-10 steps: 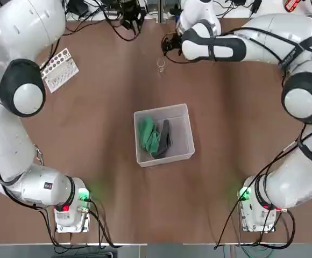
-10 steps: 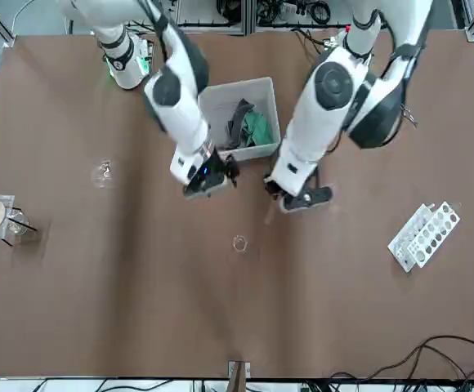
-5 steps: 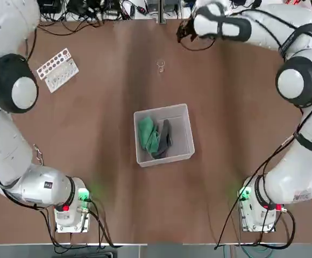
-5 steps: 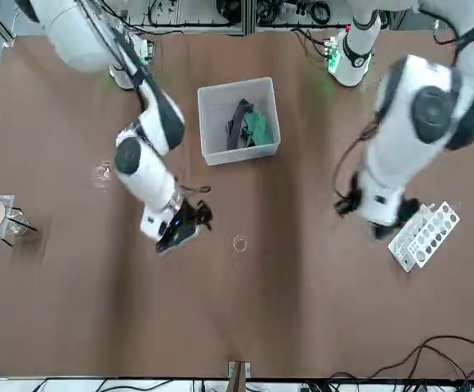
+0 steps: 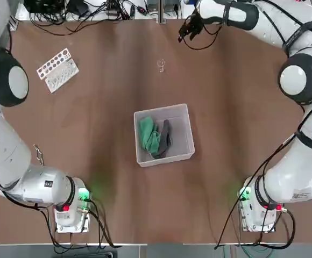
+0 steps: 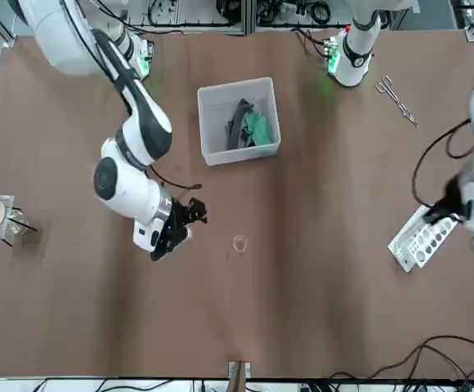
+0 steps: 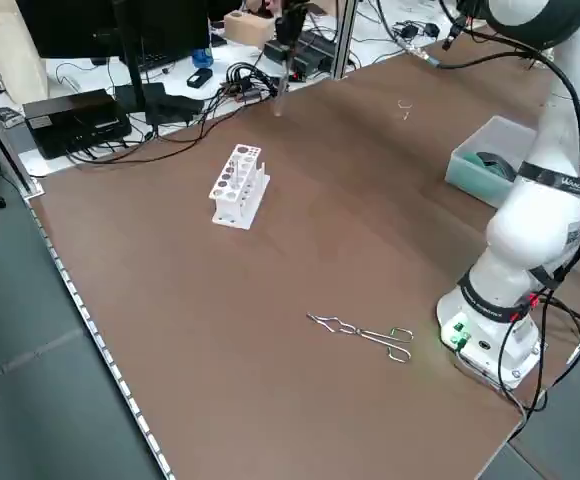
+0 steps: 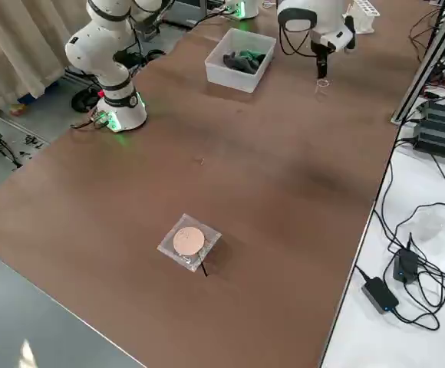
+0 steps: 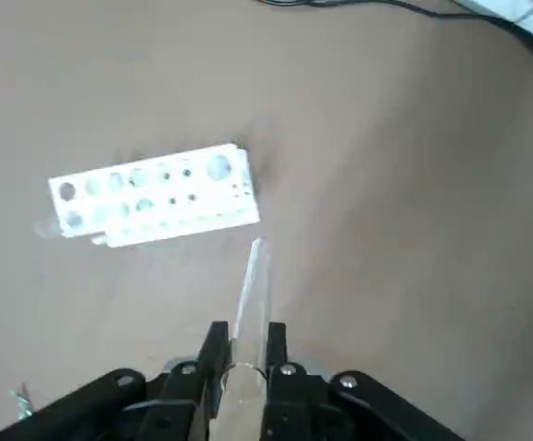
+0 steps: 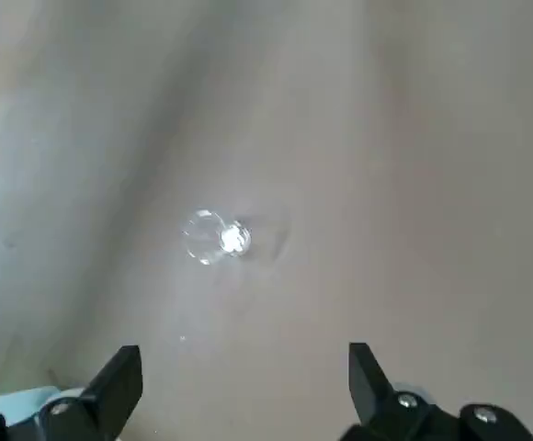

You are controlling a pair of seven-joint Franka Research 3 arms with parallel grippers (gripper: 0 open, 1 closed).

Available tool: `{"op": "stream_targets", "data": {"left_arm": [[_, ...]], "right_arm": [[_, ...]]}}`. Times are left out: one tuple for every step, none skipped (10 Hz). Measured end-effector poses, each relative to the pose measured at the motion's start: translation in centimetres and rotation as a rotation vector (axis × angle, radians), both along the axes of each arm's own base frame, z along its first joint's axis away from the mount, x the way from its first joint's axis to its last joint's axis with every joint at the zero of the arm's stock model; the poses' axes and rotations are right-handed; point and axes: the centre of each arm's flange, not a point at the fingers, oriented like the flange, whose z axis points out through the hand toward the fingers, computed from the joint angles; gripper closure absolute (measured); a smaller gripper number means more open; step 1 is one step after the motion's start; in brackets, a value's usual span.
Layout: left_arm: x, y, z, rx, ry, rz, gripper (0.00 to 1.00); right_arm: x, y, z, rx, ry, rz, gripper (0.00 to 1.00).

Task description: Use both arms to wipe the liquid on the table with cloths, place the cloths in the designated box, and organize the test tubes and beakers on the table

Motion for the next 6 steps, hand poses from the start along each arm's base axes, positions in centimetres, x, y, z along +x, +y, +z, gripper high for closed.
{"op": "stream_targets", "data": {"left_arm": [[-0.4, 3.2, -0.3, -0.010, 0.008, -0.025, 0.79], [-1.0, 5.7, -1.0, -0.013, 0.024, -0.052, 0.79], [-1.6, 8.1, -2.1, -0.024, 0.032, -0.072, 0.79], [-2.2, 10.2, -3.3, -0.034, 0.033, -0.082, 0.79], [-2.8, 11.8, -4.7, -0.037, 0.039, -0.085, 0.79], [-3.2, 13.0, -5.8, -0.035, 0.042, -0.091, 0.79]], "right_arm": [[0.9, -1.0, -1.4, 0.056, -0.055, 0.077, 0.01], [1.5, -1.9, -3.9, 0.124, -0.090, 0.156, 0.01], [2.0, -2.8, -6.6, 0.200, -0.132, 0.227, 0.01], [2.5, -3.6, -8.8, 0.277, -0.193, 0.300, 0.01], [2.7, -4.0, -10.3, 0.351, -0.266, 0.371, 0.01], [2.5, -3.9, -11.4, 0.413, -0.319, 0.434, 0.01]]}}
